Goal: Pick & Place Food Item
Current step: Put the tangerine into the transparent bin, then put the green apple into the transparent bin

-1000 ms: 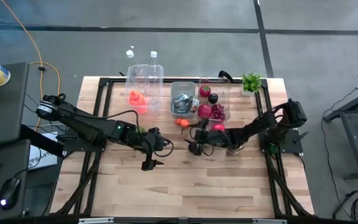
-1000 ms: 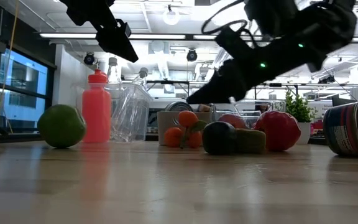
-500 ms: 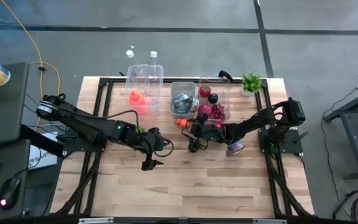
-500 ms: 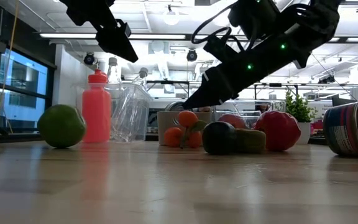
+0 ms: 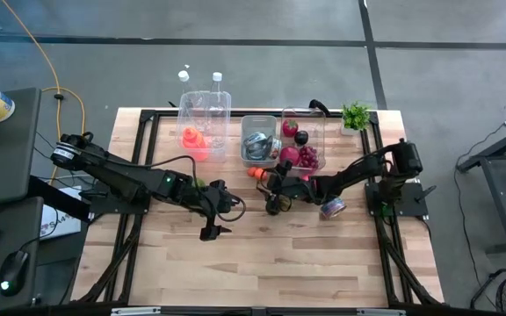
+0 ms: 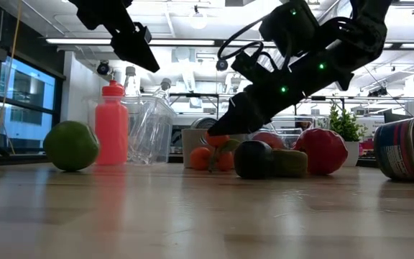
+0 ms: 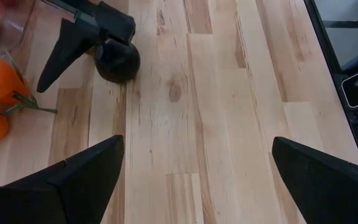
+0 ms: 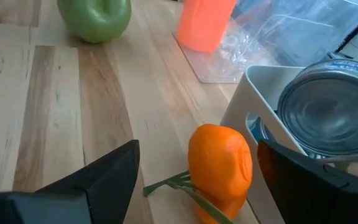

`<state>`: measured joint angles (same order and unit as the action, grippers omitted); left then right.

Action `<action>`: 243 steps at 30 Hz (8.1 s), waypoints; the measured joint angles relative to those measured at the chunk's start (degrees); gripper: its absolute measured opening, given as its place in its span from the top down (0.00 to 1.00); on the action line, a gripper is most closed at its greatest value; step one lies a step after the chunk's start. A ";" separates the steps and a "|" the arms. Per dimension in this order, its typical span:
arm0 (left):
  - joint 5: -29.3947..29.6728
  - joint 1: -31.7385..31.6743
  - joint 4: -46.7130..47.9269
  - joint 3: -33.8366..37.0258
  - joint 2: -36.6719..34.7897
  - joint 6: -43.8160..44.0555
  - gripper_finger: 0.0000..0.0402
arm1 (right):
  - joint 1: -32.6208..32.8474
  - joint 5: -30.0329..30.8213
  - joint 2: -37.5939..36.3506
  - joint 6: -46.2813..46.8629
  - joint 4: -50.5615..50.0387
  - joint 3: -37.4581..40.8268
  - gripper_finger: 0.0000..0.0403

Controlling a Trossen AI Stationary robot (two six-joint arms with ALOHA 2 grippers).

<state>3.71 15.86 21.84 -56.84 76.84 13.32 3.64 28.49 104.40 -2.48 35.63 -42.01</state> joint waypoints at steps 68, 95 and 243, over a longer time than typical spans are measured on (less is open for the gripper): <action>-0.62 0.04 0.23 0.00 0.00 0.07 0.00 | 15.01 21.23 -1.30 -12.92 -17.92 -12.76 0.94; -0.84 0.03 0.43 0.00 -0.02 0.02 0.00 | 11.73 47.58 -19.43 53.64 -99.16 -16.05 0.94; 9.07 -10.89 34.35 6.54 -0.09 20.94 0.00 | 22.93 6.87 -19.65 17.70 -52.60 -16.10 0.32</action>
<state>12.78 4.97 56.18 -50.30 76.75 34.26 26.57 35.35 84.75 15.22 -16.97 -58.11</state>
